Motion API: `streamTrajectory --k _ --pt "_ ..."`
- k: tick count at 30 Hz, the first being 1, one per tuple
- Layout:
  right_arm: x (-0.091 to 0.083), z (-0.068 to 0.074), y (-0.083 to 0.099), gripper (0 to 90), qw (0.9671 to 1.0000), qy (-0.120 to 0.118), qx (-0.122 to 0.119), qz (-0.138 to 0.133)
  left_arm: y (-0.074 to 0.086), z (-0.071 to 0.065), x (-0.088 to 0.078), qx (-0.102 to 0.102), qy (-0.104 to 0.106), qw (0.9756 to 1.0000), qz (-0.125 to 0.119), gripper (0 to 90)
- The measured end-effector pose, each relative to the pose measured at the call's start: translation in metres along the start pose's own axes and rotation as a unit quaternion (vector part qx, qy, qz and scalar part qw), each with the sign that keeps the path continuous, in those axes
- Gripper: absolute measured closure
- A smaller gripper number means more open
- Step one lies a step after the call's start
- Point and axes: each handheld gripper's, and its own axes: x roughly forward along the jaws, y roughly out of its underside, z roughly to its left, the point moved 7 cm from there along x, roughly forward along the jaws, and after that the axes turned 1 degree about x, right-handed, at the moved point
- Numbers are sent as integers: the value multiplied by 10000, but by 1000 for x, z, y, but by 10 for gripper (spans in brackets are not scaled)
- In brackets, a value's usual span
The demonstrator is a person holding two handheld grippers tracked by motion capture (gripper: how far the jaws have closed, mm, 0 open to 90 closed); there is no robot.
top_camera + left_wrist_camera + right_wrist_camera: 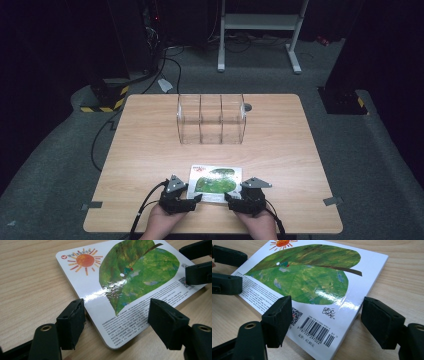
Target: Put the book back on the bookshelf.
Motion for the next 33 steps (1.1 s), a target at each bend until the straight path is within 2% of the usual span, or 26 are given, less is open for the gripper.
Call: streamTrajectory --k 3,6,7,9,13,14,15,18,22,26,28,29,31,33 --pt "2 -6 -3 256 10000 -5 -11 -28 -4 0 3 105 -90 9999 -47 314" --pt "6 -11 -9 268 10000 14 2 4 -14 3 8 316 -348 9989 4 403" --pt "8 -13 -12 270 10000 54 22 3 -18 5 10 403 -438 9982 17 408" --pt "13 -17 -18 273 9999 102 63 3 -22 7 14 415 -528 9977 -6 411" --pt "19 -23 -25 274 9999 83 123 -58 -19 11 15 291 -526 9976 -351 425" --pt "19 -24 -25 284 9999 71 107 -57 -18 12 15 139 -451 9983 -343 431" --pt "17 -24 -23 289 9999 43 146 -33 -18 13 14 131 -441 9984 -332 433" --pt "8 -23 -16 290 10000 52 46 -40 -18 15 15 -1 -286 9992 -284 428" --pt "3 -21 -9 291 9999 -65 104 -69 -21 16 18 -164 -284 9991 -274 394" --pt "4 -22 -9 288 9998 -109 164 -98 -20 19 21 -347 -300 9988 -156 316" --pt "5 -22 -9 288 9998 -136 148 -83 -22 17 22 -401 -194 9989 -173 300" --pt "4 -23 -10 289 9998 -133 125 -55 -23 15 24 -510 -154 9984 -202 294" --pt "3 -25 -12 297 9999 -53 136 -70 -23 15 24 -559 -156 9981 -212 264" --pt "4 -26 -12 296 9998 -68 157 -51 -23 15 24 -616 -121 9978 -225 266"
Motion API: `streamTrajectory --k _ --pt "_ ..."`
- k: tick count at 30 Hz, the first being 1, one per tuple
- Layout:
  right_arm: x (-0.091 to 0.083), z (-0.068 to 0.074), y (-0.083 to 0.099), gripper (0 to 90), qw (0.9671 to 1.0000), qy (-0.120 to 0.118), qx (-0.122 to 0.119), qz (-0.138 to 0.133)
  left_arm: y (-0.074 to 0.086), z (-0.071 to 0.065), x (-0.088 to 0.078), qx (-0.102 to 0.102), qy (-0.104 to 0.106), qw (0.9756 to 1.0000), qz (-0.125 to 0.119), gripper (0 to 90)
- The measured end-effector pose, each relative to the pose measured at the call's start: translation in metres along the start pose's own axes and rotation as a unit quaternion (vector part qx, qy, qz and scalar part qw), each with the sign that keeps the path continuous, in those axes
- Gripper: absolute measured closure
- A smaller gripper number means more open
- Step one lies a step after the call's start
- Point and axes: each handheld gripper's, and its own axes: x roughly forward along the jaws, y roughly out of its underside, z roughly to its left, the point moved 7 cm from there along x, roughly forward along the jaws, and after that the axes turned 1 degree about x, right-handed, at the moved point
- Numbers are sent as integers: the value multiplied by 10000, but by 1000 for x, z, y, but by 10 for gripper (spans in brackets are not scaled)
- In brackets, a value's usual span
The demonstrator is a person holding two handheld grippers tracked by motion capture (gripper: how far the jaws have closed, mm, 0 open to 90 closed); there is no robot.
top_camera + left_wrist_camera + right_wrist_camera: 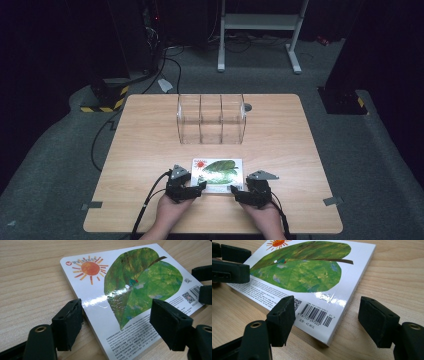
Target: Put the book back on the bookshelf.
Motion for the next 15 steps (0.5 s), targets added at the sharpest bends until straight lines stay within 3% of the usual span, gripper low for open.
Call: streamTrajectory --k 4,6,15 --pt "2 5 1 304 9999 -136 -37 38 0 0 -3 -9 -2 10000 -88 285" --pt "3 8 2 293 9999 -87 -67 20 0 -2 -4 -123 51 9998 -163 287" --pt "2 9 3 293 9999 -50 -91 -8 -2 -1 -9 -197 104 9994 -275 310"
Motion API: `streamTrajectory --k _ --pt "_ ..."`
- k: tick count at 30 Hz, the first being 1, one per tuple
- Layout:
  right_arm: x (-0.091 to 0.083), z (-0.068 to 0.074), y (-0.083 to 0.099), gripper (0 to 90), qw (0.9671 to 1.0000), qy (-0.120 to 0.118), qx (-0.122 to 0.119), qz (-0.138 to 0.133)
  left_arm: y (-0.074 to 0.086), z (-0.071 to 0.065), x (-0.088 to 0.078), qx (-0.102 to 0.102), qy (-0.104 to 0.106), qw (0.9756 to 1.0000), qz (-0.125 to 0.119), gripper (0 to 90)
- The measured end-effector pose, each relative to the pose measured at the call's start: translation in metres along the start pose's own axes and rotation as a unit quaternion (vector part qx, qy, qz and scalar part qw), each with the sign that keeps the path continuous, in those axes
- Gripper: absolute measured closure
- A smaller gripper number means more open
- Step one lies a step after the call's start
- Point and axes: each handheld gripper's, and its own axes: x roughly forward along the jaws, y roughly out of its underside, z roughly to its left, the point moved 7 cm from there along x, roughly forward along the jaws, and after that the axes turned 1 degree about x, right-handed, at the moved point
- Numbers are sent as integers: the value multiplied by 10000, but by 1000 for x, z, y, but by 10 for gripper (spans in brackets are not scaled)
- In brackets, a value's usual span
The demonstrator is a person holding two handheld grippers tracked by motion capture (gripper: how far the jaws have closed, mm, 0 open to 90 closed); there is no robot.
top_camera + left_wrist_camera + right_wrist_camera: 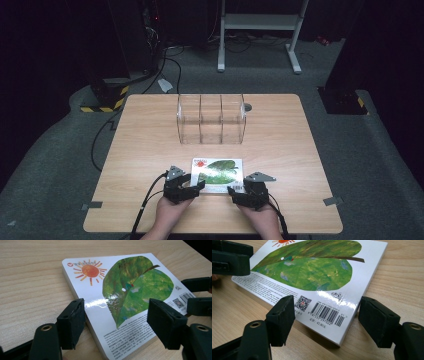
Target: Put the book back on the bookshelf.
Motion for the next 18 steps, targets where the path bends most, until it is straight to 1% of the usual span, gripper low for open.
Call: streamTrajectory --k 2,3,5,7,8,9,13,15,18 --pt "0 0 0 293 10000 -4 -39 -3 -1 -1 -1 -60 31 10000 -36 310" --pt "-1 1 0 293 10000 -3 -23 9 -1 0 -2 -46 42 10000 -41 312" --pt "0 1 0 290 10000 2 -36 3 -2 0 -3 -113 47 9999 -81 315" --pt "0 3 1 284 10000 -12 -39 16 -3 1 -5 -122 33 9998 -119 315" --pt "1 4 1 279 10000 -7 -94 14 -3 1 -7 -154 36 9998 -148 316" --pt "1 5 1 273 9999 -2 -138 29 -5 2 -9 -136 11 9997 -195 316" --pt "4 11 1 254 9995 -95 -276 73 -9 4 -16 -204 3 9991 -369 325" --pt "4 13 1 244 9995 -114 -264 99 -10 4 -18 -209 45 9988 -432 332" --pt "5 13 1 226 9995 -152 -267 105 -12 4 -20 -194 69 9987 -465 337"
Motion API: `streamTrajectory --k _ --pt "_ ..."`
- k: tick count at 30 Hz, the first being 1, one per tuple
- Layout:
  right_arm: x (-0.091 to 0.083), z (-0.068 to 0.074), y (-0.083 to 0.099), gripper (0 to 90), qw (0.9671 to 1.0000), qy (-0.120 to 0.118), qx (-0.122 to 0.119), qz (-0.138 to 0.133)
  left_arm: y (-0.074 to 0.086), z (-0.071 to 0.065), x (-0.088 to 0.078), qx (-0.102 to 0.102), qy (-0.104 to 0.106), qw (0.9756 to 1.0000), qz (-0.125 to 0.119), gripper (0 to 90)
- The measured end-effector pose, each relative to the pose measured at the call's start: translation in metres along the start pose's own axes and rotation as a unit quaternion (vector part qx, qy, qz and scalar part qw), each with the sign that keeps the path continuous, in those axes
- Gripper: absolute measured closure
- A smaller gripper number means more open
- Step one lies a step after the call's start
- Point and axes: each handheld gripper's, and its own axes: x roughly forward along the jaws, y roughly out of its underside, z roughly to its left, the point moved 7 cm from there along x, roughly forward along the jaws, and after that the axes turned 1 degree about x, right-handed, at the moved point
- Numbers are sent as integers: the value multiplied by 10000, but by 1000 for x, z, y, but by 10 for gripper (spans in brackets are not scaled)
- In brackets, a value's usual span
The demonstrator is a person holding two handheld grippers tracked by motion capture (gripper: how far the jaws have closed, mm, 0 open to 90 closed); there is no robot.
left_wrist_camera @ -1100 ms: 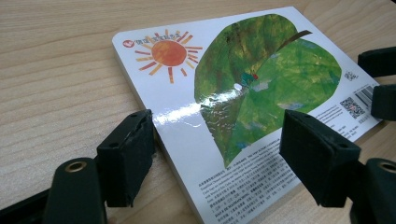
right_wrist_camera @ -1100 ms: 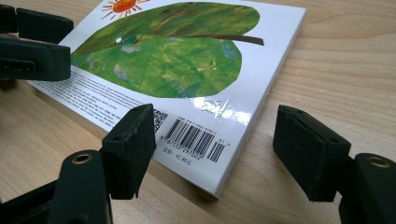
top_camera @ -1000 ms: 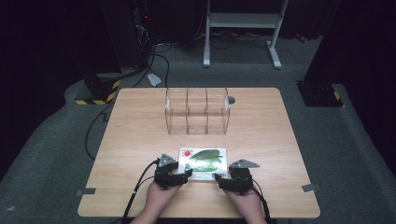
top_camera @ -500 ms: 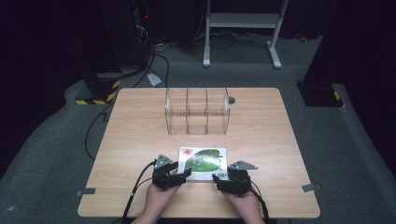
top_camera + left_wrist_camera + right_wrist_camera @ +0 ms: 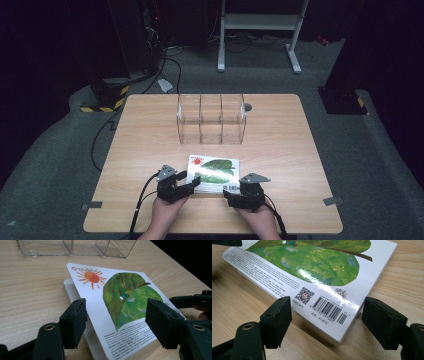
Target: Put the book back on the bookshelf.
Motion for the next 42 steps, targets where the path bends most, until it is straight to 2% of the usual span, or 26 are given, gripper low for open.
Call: streamTrajectory --k 8,13,16,20,26,32,42 --pt "2 2 1 184 9998 95 -153 47 -4 -2 -3 -10 66 10000 -69 338" --pt "2 3 2 175 9997 107 -214 61 -8 -5 -7 60 100 9998 -151 337" --pt "0 4 1 175 9994 180 -287 -47 -9 -6 -8 145 91 9997 -179 337" --pt "-3 7 -2 174 9977 355 -534 -230 -11 -7 -8 117 117 9996 -218 333" --pt "-6 18 -8 177 9948 375 -800 -504 -17 -12 -13 190 176 9991 -335 331" --pt "-2 25 -10 196 9921 477 -1012 -563 -23 -18 -17 251 247 9985 -422 329" --pt "6 27 -13 233 9892 642 -1171 -610 -24 -19 -18 274 283 9983 -427 325"
